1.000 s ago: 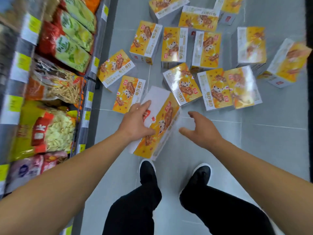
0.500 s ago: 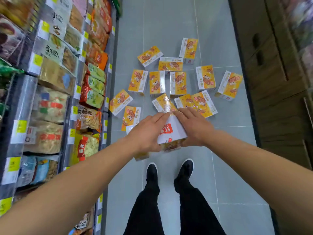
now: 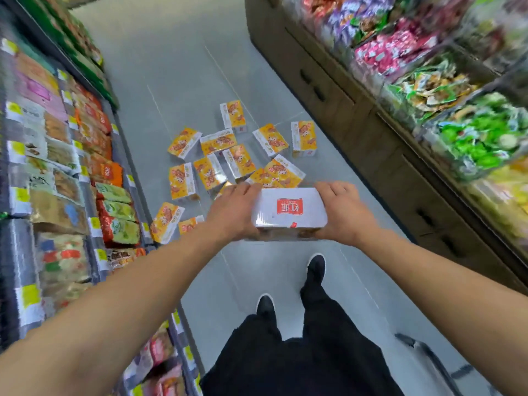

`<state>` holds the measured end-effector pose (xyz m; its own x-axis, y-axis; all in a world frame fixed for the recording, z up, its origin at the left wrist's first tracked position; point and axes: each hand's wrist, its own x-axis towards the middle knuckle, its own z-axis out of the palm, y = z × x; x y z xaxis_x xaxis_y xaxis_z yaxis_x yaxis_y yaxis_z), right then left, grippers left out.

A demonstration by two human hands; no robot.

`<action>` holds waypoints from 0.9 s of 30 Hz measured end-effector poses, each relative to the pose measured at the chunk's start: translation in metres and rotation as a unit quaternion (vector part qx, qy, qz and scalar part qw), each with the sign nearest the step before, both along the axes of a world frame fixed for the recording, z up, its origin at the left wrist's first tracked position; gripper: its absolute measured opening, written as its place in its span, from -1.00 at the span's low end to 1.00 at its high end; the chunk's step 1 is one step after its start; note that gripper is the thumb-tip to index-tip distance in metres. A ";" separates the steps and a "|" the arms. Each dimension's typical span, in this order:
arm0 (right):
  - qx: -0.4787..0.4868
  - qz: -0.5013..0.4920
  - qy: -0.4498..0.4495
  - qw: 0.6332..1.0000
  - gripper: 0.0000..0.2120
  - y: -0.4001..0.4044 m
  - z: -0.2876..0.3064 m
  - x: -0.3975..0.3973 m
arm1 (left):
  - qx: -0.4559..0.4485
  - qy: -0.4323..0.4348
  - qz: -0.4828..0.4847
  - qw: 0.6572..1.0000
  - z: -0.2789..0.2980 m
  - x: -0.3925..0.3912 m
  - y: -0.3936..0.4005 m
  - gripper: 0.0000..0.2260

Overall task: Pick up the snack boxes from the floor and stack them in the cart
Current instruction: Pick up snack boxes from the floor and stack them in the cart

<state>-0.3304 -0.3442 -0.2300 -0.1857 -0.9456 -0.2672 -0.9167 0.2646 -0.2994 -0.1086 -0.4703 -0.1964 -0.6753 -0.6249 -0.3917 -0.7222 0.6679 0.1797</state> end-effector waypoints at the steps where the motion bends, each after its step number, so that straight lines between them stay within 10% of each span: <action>1: -0.007 -0.022 -0.004 1.000 -0.02 0.020 0.004 0.000 | -0.002 0.009 -0.018 1.000 0.006 -0.006 0.008 -0.01; 27: -0.061 -0.485 0.089 0.868 0.06 0.696 0.120 -0.066 | 0.059 0.160 -0.432 0.886 0.094 -0.276 0.559 -0.11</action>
